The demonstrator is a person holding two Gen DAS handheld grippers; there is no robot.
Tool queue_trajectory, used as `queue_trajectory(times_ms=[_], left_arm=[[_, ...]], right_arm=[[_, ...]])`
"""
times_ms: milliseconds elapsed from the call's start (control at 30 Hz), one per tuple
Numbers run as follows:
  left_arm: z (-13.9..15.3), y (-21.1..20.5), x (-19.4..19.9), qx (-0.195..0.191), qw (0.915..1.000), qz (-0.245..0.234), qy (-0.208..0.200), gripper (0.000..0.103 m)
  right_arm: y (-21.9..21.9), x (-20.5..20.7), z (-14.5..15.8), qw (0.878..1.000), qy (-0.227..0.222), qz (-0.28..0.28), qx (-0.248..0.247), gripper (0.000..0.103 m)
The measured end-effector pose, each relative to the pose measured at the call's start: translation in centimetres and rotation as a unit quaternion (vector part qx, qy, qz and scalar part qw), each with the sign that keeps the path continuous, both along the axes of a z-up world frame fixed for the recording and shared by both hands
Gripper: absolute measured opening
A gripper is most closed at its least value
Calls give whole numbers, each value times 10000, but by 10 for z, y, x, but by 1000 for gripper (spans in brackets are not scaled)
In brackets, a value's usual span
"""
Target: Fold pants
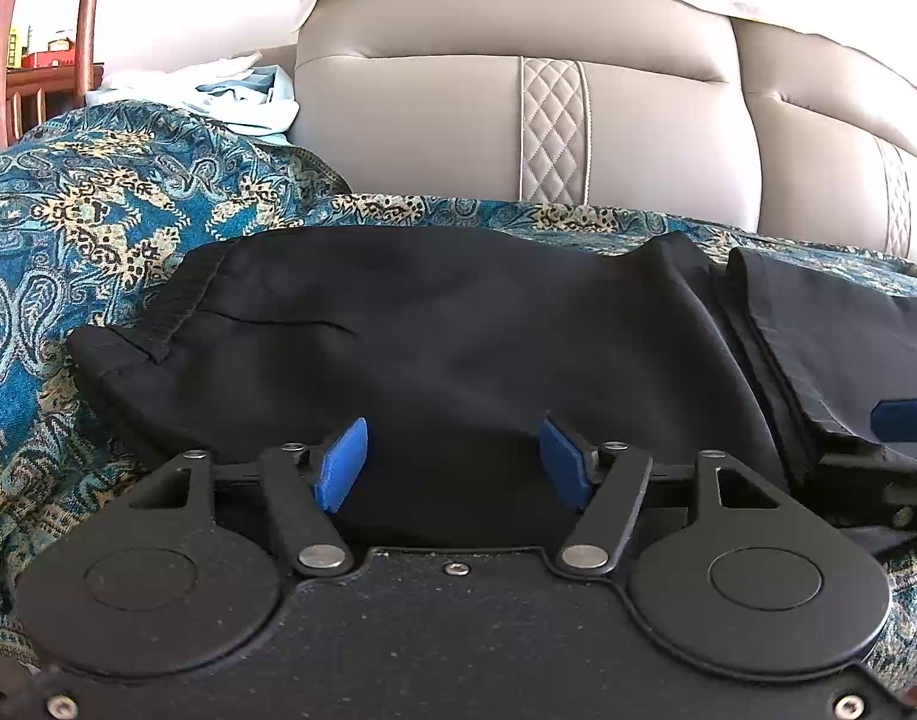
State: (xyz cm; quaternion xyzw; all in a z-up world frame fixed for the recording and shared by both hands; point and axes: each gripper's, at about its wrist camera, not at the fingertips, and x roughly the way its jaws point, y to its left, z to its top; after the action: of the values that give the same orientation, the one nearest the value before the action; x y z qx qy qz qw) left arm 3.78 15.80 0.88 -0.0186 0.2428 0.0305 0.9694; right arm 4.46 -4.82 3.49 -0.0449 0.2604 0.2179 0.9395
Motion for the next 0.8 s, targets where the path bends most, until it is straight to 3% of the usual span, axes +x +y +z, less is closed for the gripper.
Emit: queue_trajectory(times_ms=[200,300,400,633,800], left_arm=[[2,3,-3,-59,10000,75,-29,61],[4,15,-6,-476,9986,194,-79,50],[5,30,-7,-843,9956,386,-129,37],[5,43,-11,-831,9936,748,-168,35],[4,48,-9,-760,9926,934,-137,35]], right_arm=[[-19,-2,9,9991,-93,-234,338,83],[-33,-1,11,9976,-154,-506,453,91],[-46,5,9,9945,-189,-856,565,92],[-61,19,1,9844,-327,-1533,797,92],[-53,31,-15,9830,-216,-1789,346,92]])
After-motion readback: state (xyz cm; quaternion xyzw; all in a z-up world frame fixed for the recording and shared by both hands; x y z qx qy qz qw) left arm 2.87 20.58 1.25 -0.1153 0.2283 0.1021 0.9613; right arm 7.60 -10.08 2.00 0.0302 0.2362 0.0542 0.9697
